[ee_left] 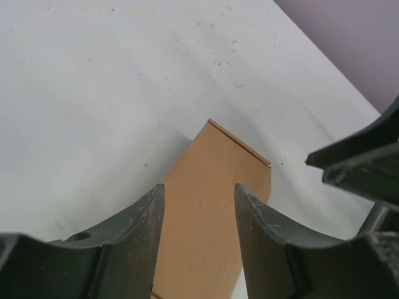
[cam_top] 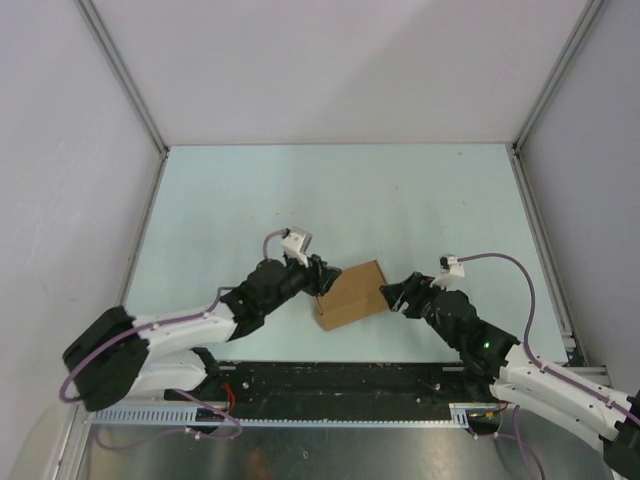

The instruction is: Fold the paper box

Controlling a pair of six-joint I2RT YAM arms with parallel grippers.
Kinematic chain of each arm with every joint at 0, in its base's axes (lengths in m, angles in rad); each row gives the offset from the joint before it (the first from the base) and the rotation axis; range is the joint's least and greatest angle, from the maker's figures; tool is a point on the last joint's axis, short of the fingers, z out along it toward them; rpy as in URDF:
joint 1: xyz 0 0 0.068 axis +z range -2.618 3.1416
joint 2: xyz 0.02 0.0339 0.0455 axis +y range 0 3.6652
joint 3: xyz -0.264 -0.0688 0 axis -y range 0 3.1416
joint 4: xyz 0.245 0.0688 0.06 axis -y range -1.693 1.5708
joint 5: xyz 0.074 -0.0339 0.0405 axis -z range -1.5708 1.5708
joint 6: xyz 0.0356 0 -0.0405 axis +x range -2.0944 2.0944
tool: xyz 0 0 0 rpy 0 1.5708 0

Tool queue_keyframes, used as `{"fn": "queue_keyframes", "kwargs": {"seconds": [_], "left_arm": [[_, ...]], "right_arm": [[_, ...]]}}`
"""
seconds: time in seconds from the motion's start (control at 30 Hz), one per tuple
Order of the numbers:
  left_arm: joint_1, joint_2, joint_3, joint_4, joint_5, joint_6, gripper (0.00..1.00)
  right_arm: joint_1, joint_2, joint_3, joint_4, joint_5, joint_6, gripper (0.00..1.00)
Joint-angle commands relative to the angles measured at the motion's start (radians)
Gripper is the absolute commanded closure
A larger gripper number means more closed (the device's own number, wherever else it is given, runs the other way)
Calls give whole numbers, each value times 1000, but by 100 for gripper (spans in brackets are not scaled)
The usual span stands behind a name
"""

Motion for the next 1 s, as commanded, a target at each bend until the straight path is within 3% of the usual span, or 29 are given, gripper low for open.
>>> {"fn": "queue_keyframes", "kwargs": {"seconds": [0.0, 0.23, 0.43, 0.67, 0.97], "left_arm": [[13, 139, 117, 56, 101, 119, 48], [61, 298, 169, 58, 199, 155, 57], [67, 400, 202, 59, 236, 175, 62], [68, 453, 219, 72, 283, 190, 71], [71, 471, 200, 73, 282, 184, 83]], "right_arm": [[71, -32, 3, -94, 86, 71, 31], [143, 6, -3, -148, 66, 68, 40], [208, -17, -75, -119, 132, 152, 30], [220, -132, -187, -35, 142, 253, 27], [234, -14, -264, 232, 132, 336, 27]]}}
